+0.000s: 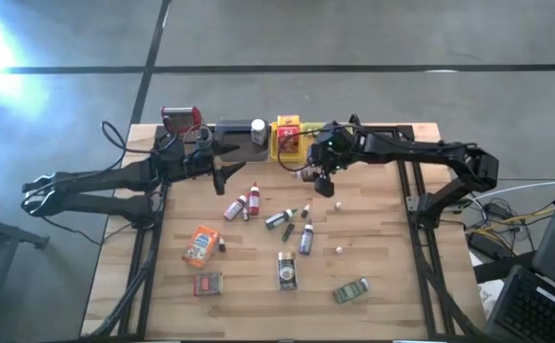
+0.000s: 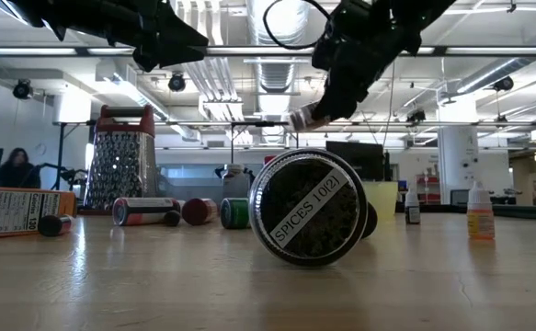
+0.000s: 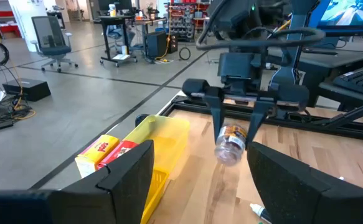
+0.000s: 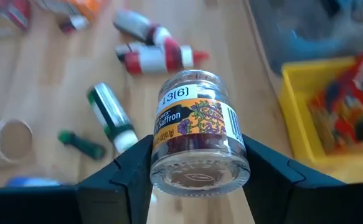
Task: Pick & Place Kitchen Items
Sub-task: Put the brown seasoning bottle into the black bin
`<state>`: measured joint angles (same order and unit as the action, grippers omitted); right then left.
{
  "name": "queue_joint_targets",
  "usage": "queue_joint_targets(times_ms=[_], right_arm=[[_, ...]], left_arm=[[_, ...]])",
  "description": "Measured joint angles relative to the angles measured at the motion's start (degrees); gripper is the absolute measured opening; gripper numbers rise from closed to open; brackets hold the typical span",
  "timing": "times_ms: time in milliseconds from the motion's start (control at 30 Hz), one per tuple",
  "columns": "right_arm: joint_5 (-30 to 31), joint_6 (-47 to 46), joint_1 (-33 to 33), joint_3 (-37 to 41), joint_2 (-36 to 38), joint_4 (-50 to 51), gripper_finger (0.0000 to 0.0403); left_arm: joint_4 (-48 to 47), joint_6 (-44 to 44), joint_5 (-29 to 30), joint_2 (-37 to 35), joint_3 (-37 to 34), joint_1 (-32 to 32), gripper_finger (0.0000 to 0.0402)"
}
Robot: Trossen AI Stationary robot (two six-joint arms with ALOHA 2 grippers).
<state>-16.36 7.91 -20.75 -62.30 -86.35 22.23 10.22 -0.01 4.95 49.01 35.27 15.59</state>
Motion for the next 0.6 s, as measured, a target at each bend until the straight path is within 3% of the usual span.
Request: queue_joint_targets(times_ms=[233, 433, 600], right_arm=[[-6.6, -1.8, 0.1, 5.3, 0.1, -17.4, 0.0201], [-7.0, -4.7, 0.2, 7.3, 0.1, -29.6, 0.0187], [-8.4, -7.4, 0.3, 8.7, 0.1, -41.3, 0.0201]], left_arm=[[0.0, 0.0, 0.0, 0.0, 0.0, 0.0, 0.0264], [0.0, 0.0, 0.0, 0.0, 0.0, 0.0, 0.0264], [0.1, 0.0, 0.0, 0.0, 0.0, 0.0, 0.0264]])
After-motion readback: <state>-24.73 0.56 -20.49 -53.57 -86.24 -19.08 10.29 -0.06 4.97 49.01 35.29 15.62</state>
